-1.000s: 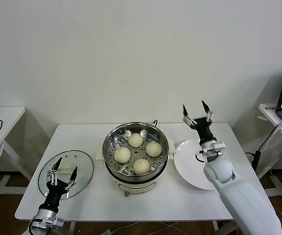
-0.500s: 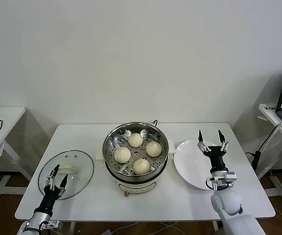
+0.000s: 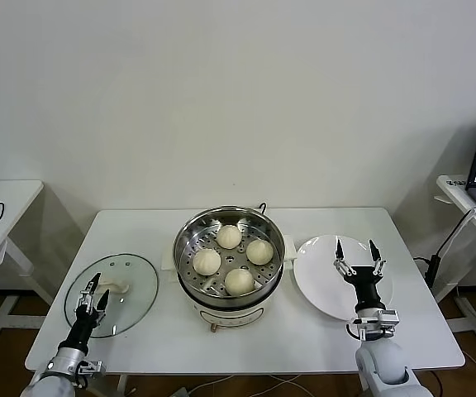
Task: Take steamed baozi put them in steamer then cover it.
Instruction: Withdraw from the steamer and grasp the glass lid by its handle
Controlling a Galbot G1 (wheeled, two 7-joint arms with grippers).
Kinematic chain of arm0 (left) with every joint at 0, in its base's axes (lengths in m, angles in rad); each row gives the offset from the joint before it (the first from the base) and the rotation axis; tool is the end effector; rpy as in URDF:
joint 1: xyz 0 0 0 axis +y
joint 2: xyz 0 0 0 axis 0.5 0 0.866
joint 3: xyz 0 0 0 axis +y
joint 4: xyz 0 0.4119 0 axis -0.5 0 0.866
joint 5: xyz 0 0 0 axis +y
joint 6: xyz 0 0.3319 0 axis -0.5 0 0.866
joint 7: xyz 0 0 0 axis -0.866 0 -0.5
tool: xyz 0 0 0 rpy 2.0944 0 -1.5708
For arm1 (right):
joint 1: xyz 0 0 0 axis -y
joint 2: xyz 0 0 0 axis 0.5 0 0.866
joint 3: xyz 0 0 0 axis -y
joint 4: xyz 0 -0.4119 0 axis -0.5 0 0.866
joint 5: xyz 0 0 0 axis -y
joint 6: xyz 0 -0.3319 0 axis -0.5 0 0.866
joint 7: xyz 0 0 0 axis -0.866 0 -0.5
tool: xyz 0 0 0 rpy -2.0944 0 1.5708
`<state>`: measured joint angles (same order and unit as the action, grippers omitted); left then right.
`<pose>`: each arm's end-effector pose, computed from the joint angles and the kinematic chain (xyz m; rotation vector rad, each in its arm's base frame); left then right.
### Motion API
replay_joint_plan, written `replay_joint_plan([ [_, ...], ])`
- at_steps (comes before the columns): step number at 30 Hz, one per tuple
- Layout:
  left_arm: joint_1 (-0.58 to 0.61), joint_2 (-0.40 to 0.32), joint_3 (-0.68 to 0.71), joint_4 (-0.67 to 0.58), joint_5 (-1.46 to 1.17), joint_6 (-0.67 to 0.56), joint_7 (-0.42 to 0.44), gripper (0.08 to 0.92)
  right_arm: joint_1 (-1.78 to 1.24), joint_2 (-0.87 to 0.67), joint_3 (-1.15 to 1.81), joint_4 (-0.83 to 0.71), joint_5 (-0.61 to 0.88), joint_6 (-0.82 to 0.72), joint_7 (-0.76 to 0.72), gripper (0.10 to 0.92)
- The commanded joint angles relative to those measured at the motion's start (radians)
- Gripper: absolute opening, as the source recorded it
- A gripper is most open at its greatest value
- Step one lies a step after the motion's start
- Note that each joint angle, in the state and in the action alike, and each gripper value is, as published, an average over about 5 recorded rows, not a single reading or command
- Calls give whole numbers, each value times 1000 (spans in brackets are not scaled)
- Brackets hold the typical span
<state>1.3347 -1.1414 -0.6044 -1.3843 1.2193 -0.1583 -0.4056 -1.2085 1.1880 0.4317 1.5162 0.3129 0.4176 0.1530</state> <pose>0.1928 0.2210 -0.4945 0.0669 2.1623 2.2752 0.2598 -0.1324 -0.4579 0.0994 2.9627 -0.0544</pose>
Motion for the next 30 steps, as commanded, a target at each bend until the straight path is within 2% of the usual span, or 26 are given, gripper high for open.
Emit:
replay_joint_plan([
  [1, -72, 1, 13, 59, 39, 23, -7, 823, -26, 16, 19, -1, -10, 5, -10, 823],
  [20, -136, -5, 47, 98, 39, 38, 35, 811, -38, 30, 38, -2, -24, 16, -25, 823],
  [23, -134, -6, 50, 98, 38, 46, 50, 749, -36, 28, 40, 1, -23, 15, -26, 823],
  [30, -134, -8, 52, 103, 32, 48, 64, 542, -23, 26, 47, 1, -21, 15, -21, 823],
])
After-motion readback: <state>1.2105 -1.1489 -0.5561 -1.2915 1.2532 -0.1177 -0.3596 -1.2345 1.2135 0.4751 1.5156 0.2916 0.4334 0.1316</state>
